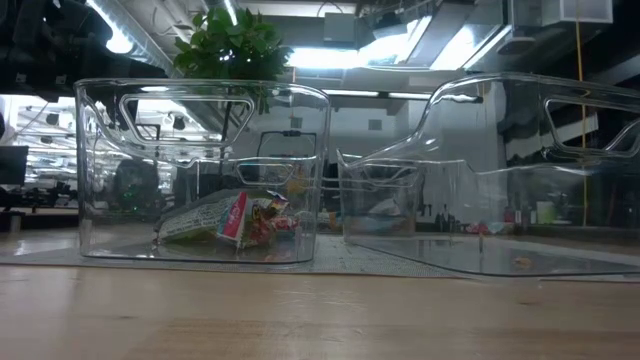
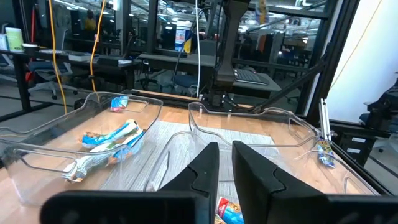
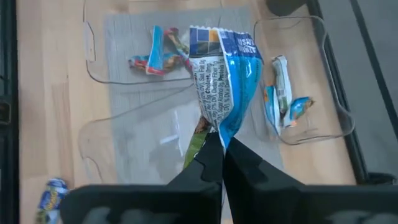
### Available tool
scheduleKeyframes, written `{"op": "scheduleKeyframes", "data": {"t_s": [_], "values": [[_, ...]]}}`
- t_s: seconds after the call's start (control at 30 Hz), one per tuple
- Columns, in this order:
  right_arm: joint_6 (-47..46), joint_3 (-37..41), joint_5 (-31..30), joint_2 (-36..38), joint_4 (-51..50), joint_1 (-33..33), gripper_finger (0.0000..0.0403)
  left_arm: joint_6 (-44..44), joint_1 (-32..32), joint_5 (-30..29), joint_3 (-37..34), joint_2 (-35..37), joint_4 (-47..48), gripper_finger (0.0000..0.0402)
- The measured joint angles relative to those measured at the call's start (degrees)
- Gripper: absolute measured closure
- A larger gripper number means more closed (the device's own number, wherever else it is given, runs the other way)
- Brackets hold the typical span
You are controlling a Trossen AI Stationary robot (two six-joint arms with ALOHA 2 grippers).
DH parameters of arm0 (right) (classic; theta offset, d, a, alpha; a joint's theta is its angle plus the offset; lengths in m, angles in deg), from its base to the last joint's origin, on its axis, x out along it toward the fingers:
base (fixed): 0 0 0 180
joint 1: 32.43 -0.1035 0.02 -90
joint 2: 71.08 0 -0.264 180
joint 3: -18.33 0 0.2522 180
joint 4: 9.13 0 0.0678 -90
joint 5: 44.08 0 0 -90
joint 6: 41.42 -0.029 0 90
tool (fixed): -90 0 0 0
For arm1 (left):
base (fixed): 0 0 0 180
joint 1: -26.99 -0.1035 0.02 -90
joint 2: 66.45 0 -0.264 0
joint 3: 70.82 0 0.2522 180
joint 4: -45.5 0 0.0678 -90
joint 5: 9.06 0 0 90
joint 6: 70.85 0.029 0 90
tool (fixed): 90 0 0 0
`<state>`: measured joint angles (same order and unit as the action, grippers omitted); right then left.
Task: Pick and place Granola Bars by type
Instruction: Put the blue granola bar into the bottom right transparent bin
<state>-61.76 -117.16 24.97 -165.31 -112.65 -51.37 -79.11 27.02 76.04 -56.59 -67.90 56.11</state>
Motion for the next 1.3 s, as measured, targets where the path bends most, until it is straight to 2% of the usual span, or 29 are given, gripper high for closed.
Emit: {"op": "scheduleKeyframes", "data": {"t_s": [0.13,0.37,0.63,1.03,1.3], "values": [[7.0,0.5,4.3,0.0,2.4,4.5,0.0393,0.0,0.0,0.0,0.0,0.0,0.0,0.0363],[13.9,2.2,10.5,0.0,7.0,8.9,0.0393,0.0,0.0,0.0,0.0,0.0,0.0,0.0359],[17.2,12.5,17.9,0.0,13.7,11.0,0.0393,0.0,0.0,0.0,0.0,0.0,0.0,0.0364],[16.2,24.5,19.7,-0.1,17.1,11.3,0.0393,0.0,0.0,0.0,0.0,0.0,0.0,0.0362],[12.8,33.0,21.4,-0.1,28.0,11.3,0.0393,0.0,0.0,0.0,0.0,0.0,0.0,0.0360]]}}
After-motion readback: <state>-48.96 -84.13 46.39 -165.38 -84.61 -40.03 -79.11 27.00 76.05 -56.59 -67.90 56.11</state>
